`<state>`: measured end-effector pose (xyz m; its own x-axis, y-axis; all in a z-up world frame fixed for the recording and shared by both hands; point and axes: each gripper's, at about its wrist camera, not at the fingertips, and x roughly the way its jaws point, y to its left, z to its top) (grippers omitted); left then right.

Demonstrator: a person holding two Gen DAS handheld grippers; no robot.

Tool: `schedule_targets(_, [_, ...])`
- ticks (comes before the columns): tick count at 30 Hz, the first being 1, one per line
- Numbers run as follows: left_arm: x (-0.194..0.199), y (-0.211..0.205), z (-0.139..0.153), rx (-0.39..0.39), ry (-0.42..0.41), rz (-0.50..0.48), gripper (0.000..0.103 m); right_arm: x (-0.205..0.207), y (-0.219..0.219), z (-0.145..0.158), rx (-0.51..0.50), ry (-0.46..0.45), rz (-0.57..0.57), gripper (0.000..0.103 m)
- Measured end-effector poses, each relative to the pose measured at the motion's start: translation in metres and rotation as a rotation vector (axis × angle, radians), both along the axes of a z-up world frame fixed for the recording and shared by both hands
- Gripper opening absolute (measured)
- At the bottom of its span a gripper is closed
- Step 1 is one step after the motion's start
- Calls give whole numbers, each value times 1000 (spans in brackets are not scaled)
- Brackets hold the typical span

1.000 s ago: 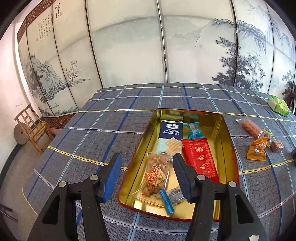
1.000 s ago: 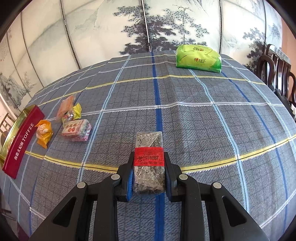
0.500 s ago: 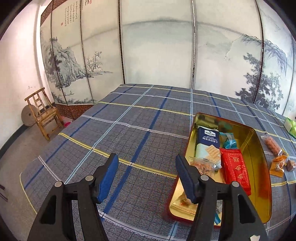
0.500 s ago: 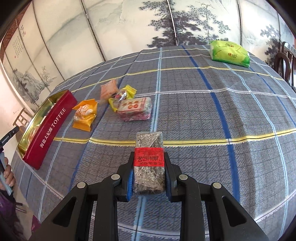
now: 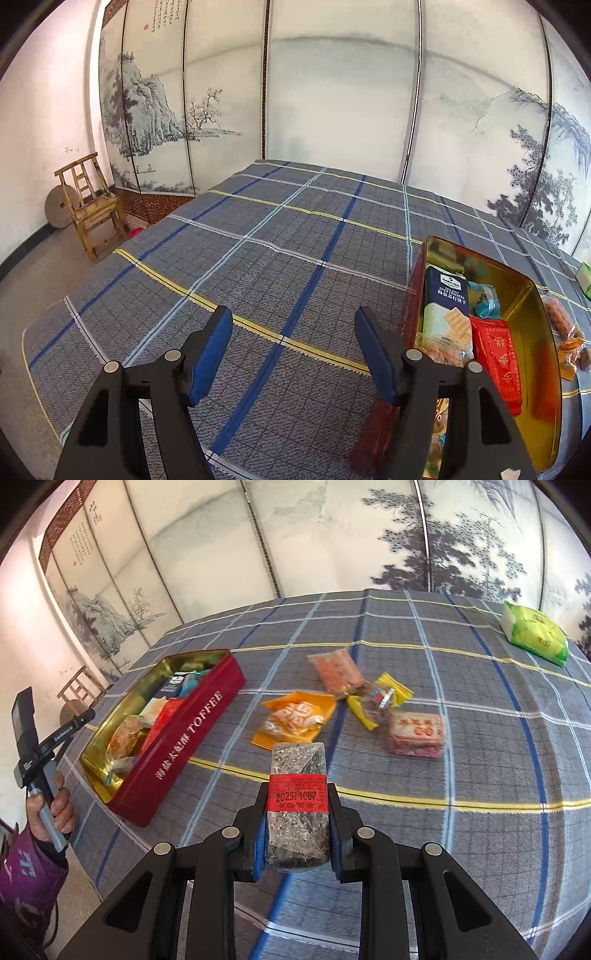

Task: Organize snacks
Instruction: 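Carry the dark sesame bar over the gold tin with the right gripper, then lower the dark bar into the tin and open the right gripper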

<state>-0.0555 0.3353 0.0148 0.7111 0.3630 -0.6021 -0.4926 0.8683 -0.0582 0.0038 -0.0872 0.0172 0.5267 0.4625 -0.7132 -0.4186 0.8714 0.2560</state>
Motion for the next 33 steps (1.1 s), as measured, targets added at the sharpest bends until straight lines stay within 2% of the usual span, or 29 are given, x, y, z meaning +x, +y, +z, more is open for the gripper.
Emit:
schedule_targets(5, [-5,14,-2,-64,-27,29,65,4,40,16,20,-15,70,27])
schedule_targets(9, [-8,17,-2,-83,-41,50,65,12,73,25,38,-22,120,27])
schedule_targets(12, [-10,15,-2,-73,-46,61,66,17,100,29,42,-24,164,27])
schedule_targets(14, [-11,14,-1,-66,-51,69,73,19,116,30,42,-22,185,27])
schedule_targets(20, [-11,13,0,-58,-55,76,76,26,155,27,45,-1,234,27])
schedule_targets(33, [-14,5,4,-11,-87,63,81,66,194,11,20,36,206,27])
